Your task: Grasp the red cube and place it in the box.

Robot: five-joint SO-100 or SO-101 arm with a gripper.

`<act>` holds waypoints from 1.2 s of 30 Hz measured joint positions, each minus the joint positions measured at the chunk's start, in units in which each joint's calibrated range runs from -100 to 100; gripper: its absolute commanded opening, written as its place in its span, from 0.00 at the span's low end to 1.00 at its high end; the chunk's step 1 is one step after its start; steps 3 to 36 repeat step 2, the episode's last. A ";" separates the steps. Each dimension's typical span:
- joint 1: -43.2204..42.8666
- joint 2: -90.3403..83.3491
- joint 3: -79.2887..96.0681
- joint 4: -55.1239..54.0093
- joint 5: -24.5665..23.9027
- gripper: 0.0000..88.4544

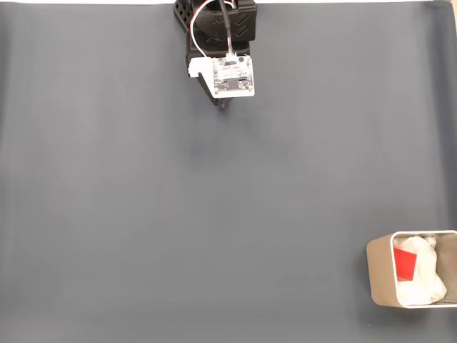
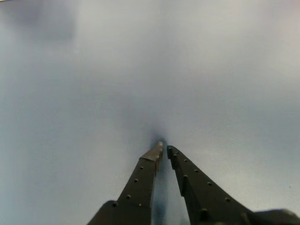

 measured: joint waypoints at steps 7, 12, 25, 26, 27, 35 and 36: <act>0.00 0.00 0.00 0.00 0.00 0.00; 0.00 0.00 0.00 0.00 0.00 0.00; 0.00 0.00 0.00 0.00 0.00 0.00; 0.00 0.00 0.00 0.00 0.00 0.00; 0.00 0.00 0.00 0.00 0.00 0.00; 0.00 0.00 0.00 0.00 0.00 0.00; 0.00 0.00 0.00 0.00 0.00 0.00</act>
